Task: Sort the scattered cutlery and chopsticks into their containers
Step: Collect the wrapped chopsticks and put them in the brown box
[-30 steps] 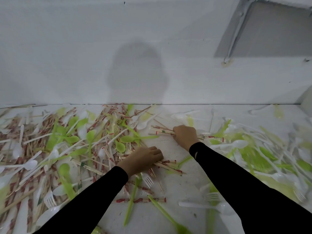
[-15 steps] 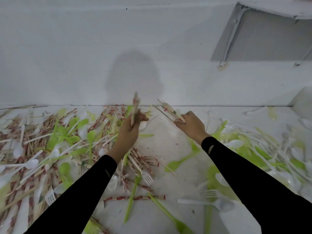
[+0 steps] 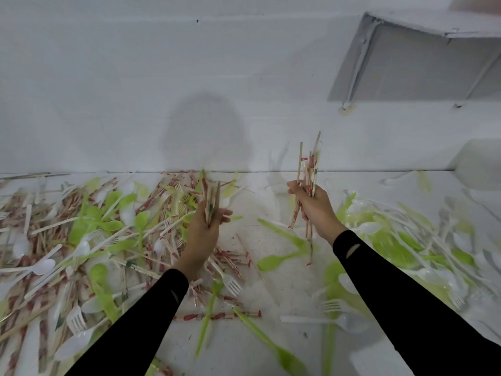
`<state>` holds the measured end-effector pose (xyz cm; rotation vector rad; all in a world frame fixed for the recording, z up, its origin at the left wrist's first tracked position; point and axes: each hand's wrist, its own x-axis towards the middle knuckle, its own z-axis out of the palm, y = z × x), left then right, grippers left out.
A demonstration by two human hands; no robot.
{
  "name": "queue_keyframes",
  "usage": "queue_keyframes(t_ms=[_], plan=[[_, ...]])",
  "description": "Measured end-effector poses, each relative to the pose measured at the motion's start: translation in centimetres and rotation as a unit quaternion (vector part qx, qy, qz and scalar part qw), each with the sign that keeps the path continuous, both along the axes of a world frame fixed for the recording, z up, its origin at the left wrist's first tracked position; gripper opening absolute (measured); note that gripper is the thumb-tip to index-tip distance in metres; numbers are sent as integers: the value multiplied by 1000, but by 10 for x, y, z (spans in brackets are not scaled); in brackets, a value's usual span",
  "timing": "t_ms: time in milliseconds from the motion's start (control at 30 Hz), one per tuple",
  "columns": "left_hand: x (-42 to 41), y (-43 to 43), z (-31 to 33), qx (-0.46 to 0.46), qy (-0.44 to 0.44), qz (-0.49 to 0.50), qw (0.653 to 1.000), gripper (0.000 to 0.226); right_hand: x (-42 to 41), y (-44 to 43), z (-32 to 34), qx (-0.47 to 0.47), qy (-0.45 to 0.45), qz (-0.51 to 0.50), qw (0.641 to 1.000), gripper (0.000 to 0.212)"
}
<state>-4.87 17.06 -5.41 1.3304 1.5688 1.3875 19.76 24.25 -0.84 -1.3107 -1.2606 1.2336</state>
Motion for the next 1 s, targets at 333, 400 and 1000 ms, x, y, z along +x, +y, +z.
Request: queue_keyframes(t_ms=[333,400,1000], plan=[[-5,7,1,-26,19,-28,999,19,12,12,30,49,-85,24,995,31],[-5,7,7,-14,16,-29,999,20,12,16,32,60,-165,20,984,29],[-17,-30,12,28,-72,150,986,53,-68,-31,-3,18,74,120,990,34]])
